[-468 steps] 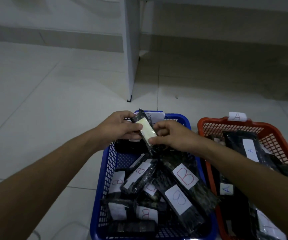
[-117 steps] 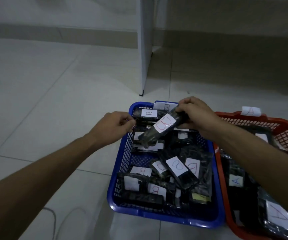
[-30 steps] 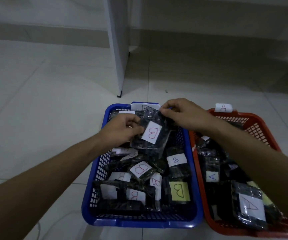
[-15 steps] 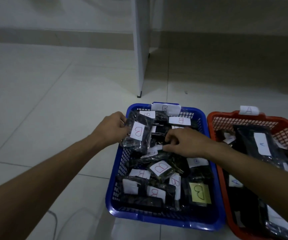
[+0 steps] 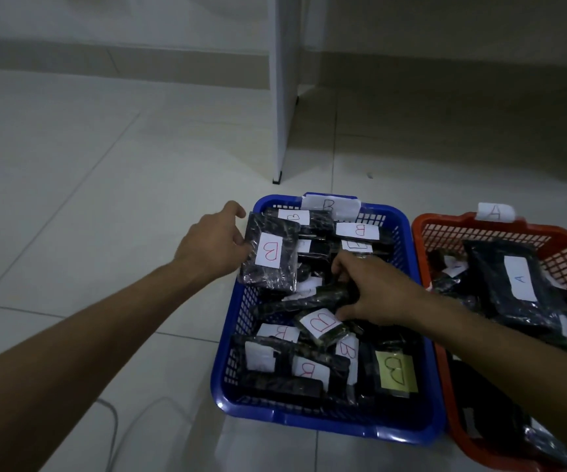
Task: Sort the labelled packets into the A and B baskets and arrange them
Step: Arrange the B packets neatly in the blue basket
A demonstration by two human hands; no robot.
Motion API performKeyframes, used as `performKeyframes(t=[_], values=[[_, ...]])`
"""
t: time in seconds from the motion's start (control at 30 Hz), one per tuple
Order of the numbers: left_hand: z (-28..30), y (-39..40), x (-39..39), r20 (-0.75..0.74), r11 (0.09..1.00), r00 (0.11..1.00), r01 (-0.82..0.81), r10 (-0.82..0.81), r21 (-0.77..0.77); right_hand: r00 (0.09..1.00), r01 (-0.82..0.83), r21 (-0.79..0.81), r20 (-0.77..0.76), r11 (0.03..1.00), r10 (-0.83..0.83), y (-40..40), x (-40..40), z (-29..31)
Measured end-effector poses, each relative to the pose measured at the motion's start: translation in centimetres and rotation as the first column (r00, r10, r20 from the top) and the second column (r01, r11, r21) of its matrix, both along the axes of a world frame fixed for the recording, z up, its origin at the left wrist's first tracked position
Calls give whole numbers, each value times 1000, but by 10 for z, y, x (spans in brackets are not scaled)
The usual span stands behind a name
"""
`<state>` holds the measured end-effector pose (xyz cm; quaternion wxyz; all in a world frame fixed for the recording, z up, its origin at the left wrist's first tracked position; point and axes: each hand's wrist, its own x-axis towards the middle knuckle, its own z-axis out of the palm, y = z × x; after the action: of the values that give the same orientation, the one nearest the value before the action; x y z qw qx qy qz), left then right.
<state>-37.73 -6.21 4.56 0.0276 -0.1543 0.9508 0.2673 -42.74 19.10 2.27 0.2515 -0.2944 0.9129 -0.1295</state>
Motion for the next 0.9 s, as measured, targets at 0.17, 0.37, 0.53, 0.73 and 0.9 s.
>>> performKeyframes(t=[0.17,0.37,0.53,0.73,0.9], values=[[-2,14,-2,-65,899,967,203,-246,-387,993,-104,441,-10,892,121,6,-9,19],[-7,45,-10,8,793,866,461,-500,-399,997,-71,315,-12,946,79,13,-11,24],[-6,55,-14,-94,865,861,501,-499,-1,976,158,-115,171,981,-137,33,-21,44],[-2,71,-13,-135,764,919,384,-371,519,906,295,-361,401,885,-138,22,-22,45],[-6,66,-9,-86,787,907,402,-412,467,930,155,-179,359,972,-83,21,-23,45]])
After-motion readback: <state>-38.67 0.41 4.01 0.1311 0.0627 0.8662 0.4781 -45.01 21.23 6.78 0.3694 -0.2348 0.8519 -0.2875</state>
